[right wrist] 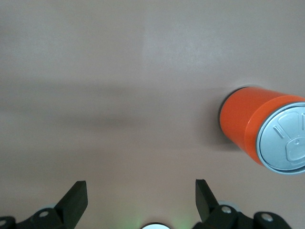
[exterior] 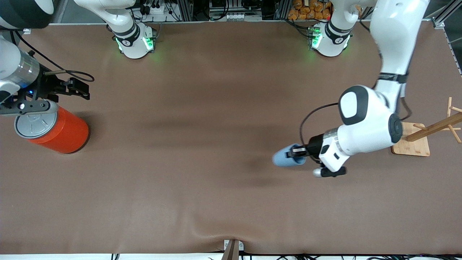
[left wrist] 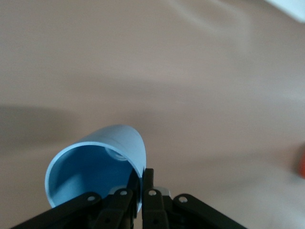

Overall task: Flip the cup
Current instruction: 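Rotate the cup upright with the left gripper while the right gripper withdraws, then lower the upright cup onto the table with the left gripper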

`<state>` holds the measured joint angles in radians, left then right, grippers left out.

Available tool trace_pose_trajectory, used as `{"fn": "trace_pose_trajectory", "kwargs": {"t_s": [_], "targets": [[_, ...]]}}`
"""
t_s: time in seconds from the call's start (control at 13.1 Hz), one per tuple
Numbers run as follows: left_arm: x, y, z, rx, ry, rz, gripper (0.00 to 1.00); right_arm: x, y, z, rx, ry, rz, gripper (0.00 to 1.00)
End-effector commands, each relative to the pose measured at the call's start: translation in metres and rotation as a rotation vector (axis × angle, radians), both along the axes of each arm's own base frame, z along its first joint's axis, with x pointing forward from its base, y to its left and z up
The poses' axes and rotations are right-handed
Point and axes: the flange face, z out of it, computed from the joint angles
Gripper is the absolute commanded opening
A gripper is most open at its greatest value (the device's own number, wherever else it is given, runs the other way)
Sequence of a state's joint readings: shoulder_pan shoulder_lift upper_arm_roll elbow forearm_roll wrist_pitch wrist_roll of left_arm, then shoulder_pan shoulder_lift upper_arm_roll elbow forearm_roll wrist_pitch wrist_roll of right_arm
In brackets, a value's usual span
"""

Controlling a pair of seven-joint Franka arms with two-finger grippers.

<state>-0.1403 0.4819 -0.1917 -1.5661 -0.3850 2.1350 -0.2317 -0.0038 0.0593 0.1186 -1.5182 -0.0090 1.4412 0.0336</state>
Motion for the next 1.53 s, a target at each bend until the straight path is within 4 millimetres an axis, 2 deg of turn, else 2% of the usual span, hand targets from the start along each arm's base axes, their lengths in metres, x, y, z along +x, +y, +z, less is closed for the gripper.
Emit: {"fn": "trace_pose_trajectory", "kwargs": {"t_s": [0.0,0.15,0.31,0.38,0.46,0.69,0.76,0.84,0.92,1.07,1.22,1.37,1.45], "targets": [[-0.014,0.016,-0.013,0.3,-0.028,-0.055,0.0,-0.006,-0.001,0.012,0.006,-0.004,-0.006,1.0],[-0.007,0.071,-0.035,0.394,-0.013,-0.047,0.0,-0.018,-0.013,0.037,0.007,-0.057,-0.02,1.0],[-0.004,0.109,-0.053,0.43,0.005,-0.05,0.0,-0.018,-0.016,0.038,0.012,-0.058,-0.021,1.0],[-0.003,0.128,-0.07,0.428,0.028,-0.037,0.0,-0.018,-0.016,0.039,0.011,-0.061,-0.02,1.0],[-0.003,0.137,-0.084,0.425,0.033,-0.026,0.0,-0.02,-0.018,0.043,0.011,-0.072,-0.023,1.0],[-0.003,0.139,-0.102,0.417,0.038,-0.056,0.03,-0.021,-0.021,0.047,0.02,-0.081,-0.031,1.0],[-0.003,0.139,-0.105,0.416,0.042,-0.058,0.18,-0.02,-0.021,0.047,0.019,-0.082,-0.03,1.0],[-0.002,0.14,-0.102,0.417,0.038,-0.055,0.68,-0.02,-0.02,0.052,0.013,-0.092,-0.027,1.0],[0.001,0.143,-0.09,0.418,0.019,-0.051,1.0,-0.02,-0.02,0.055,0.011,-0.094,-0.026,1.0],[0.006,0.148,-0.034,0.424,-0.041,-0.025,1.0,-0.02,-0.023,0.055,0.009,-0.094,-0.008,1.0],[0.003,0.148,0.042,0.433,-0.093,-0.011,1.0,-0.019,-0.026,0.054,0.008,-0.092,-0.005,1.0],[-0.016,0.144,0.12,0.455,-0.114,-0.012,1.0,-0.018,-0.032,0.052,0.006,-0.089,-0.021,1.0],[-0.033,0.141,0.158,0.467,-0.125,-0.011,1.0,-0.016,-0.037,0.052,0.006,-0.094,-0.034,1.0]]}}
